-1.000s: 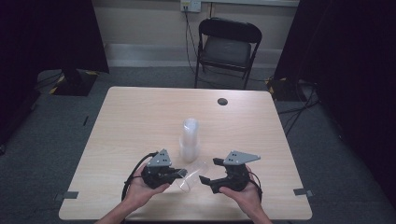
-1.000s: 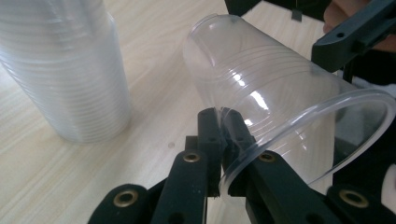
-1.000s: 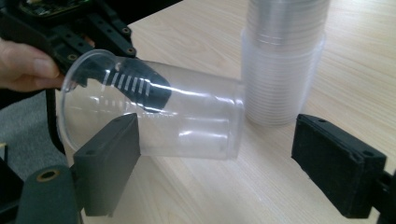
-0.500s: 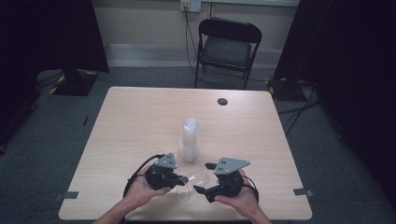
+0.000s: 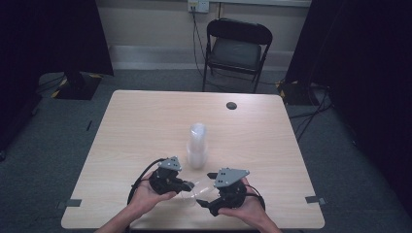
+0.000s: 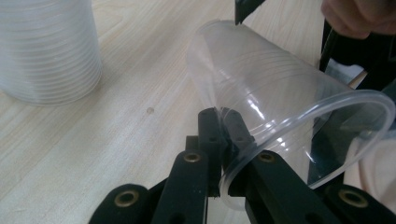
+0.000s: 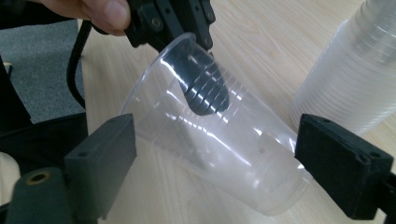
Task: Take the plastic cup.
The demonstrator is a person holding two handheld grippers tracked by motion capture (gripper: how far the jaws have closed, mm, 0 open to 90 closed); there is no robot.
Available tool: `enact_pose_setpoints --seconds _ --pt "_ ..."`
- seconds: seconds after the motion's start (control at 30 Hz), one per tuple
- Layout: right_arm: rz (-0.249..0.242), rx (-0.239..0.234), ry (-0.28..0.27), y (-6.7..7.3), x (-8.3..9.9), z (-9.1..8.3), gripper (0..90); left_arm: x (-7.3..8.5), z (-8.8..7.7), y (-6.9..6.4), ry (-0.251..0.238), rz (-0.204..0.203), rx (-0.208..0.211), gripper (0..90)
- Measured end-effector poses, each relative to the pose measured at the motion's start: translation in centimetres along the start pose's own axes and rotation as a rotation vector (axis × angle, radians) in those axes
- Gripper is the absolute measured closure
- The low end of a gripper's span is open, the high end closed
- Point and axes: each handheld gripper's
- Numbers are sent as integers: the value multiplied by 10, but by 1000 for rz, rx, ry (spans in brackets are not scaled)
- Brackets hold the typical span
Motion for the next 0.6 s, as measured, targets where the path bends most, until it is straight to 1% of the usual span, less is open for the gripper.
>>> enact_pose_setpoints --seconds 0.1,0.13,0.27,0.3,0.33,0.37,0.4,0.43,0.47,0.53,0.6 --pt "-19 2 24 0 1 4 114 0 0 2 1 -11 -1 884" --pt "-27 6 33 0 1 5 109 1 0 3 -5 -22 -2 885" --pt "-56 21 74 1 1 13 97 0 0 4 0 -54 17 885" --pt "-56 21 74 1 1 13 97 0 0 4 0 -54 17 884" --pt "-58 20 89 0 1 16 92 0 0 4 -1 -60 22 884" --pt "-57 19 93 0 1 18 92 0 1 4 -1 -69 29 884" --pt "-57 19 93 0 1 18 92 0 1 4 -1 -69 29 882" --pt "-64 16 99 0 1 20 93 0 1 3 -8 -88 43 882" --pt "-68 26 110 1 0 24 94 -2 1 1 -7 -85 39 883" --pt "-76 35 123 2 -1 27 95 -2 2 0 -5 -87 40 883" --pt "-73 41 123 2 -1 28 96 -2 3 0 -6 -98 41 883"
Point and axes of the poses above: each handheld gripper's, and its own axes: z roughly forward along the jaws, x roughly out of its underside, y roughly to its left, and after that the axes turned 13 degrees about -x, right-handed
